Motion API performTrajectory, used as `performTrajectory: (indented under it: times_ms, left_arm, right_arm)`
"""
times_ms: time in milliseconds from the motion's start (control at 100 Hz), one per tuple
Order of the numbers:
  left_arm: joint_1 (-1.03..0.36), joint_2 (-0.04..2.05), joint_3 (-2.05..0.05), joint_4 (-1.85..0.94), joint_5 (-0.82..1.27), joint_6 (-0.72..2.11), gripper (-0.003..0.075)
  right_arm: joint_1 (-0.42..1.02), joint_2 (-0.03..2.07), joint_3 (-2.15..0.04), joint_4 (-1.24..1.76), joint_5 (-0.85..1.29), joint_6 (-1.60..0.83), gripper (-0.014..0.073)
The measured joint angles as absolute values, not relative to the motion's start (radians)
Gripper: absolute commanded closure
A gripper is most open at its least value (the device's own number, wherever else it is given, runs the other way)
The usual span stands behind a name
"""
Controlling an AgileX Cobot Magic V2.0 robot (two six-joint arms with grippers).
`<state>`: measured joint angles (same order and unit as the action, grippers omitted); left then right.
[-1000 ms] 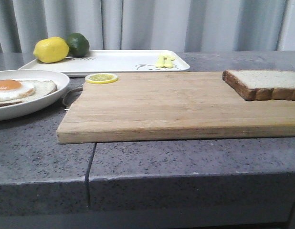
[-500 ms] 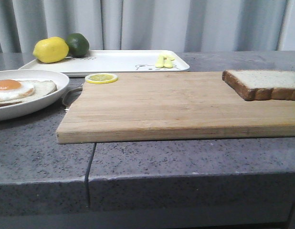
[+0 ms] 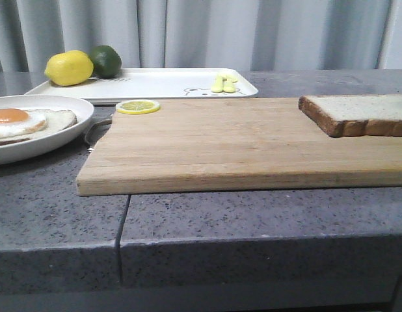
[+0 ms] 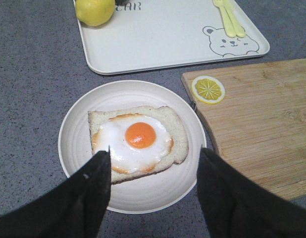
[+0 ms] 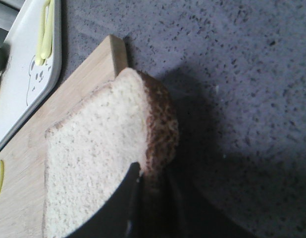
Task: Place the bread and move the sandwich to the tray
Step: 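Lower the right gripper and grasp the bread slice by its edge, then lift the bread and carry it with the right gripper over the egg plate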
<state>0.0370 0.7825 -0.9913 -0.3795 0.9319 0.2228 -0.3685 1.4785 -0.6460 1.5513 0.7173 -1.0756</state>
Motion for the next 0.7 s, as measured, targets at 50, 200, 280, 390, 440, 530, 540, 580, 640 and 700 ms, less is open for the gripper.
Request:
performTrajectory:
  times_ms: [50,200,280,390,440,530,540,580,640,700]
  left_arm:
    - [0.037,0.783,-0.991,-0.379,0.932,0.223,0.0352]
    - [0.037,0.783,-0.991,-0.379,0.932,0.223,0.0353]
    - [0.037,0.783,-0.991,-0.379,0.932,0.223,0.0352]
    - [0.037,0.783,-0.991,-0.379,0.932,0.223,0.0353]
    - [0.037,0.783,-0.991,-0.379,0.932,0.223,0.0352]
    - [0.037,0.783,-0.991,-0.379,0.932,0.223,0.0352]
    - [0.037,0.783,-0.991,-0.379,0.932,0.223,0.0352]
    - [0.037,0.783,-0.991,-0.379,0.932,0.223,0.0352]
    - [0.037,0.783,-0.991,-0.379,0.932,0.223,0.0352]
    - [0.037,0.783,-0.991,-0.379,0.932,0.223,0.0353]
  right_arm:
    - [-0.369,1.471,-0.646,1.557,0.724,-1.071,0.0655]
    - [-0.369,1.413,-0.646,1.606,0.748,-1.069,0.0655]
    - [-0.366,1.364,-0.646,1.633,0.745,-1.065,0.0655]
    - [-0.338,1.295,-0.646,1.65,0.703,-1.036,0.0655]
    - [-0.309,1.267,-0.653,1.652,0.679,-1.018,0.0655]
    - [-0.249,1.228,-0.679,1.66,0.635,-0.979,0.0655]
    - [-0.238,1.226,-0.684,1.663,0.632,-0.975,0.0655]
    - [-0.2,1.218,-0.699,1.671,0.615,-0.957,0.0655]
    - [-0.145,1.21,-0.727,1.696,0.591,-0.936,0.0655]
    - [-0.079,1.21,-0.751,1.725,0.565,-0.928,0.0655]
